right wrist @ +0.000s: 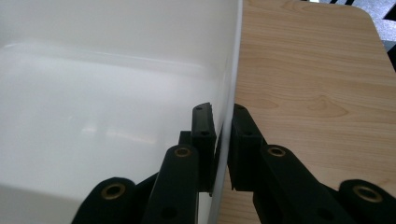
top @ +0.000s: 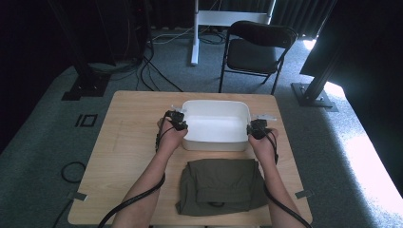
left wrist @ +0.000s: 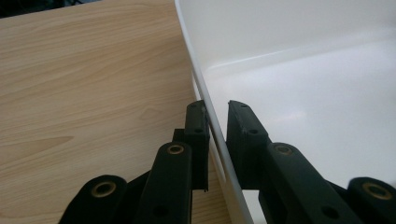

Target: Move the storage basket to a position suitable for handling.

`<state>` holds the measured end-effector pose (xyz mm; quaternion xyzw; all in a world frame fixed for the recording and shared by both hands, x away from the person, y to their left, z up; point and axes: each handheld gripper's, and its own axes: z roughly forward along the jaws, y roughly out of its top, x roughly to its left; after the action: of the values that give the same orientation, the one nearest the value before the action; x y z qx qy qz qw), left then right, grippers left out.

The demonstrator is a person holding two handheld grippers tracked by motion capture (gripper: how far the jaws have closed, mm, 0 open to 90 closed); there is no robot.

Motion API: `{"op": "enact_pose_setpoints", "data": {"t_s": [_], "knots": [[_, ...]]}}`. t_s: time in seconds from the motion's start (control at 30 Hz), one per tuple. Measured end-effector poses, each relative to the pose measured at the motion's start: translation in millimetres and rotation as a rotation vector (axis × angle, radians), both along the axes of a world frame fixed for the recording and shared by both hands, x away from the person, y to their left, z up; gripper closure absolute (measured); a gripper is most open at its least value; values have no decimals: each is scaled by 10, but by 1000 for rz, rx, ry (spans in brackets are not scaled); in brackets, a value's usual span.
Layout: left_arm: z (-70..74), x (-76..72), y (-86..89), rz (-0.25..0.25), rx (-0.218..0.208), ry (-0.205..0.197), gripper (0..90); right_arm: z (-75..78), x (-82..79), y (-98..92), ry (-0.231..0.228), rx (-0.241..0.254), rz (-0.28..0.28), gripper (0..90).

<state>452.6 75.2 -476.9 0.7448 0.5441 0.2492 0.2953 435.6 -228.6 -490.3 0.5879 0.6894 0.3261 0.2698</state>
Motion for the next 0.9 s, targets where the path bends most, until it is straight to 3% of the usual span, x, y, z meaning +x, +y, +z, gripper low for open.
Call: {"op": "enact_pose_setpoints", "data": {"t_s": [0.47,0.9], "knots": [[4,37,-240,-13,3,9,799,-3,-11,-237,2,-4,-4,824],[0,41,-248,-27,0,6,791,-2,-17,-290,11,5,-4,816]]}}
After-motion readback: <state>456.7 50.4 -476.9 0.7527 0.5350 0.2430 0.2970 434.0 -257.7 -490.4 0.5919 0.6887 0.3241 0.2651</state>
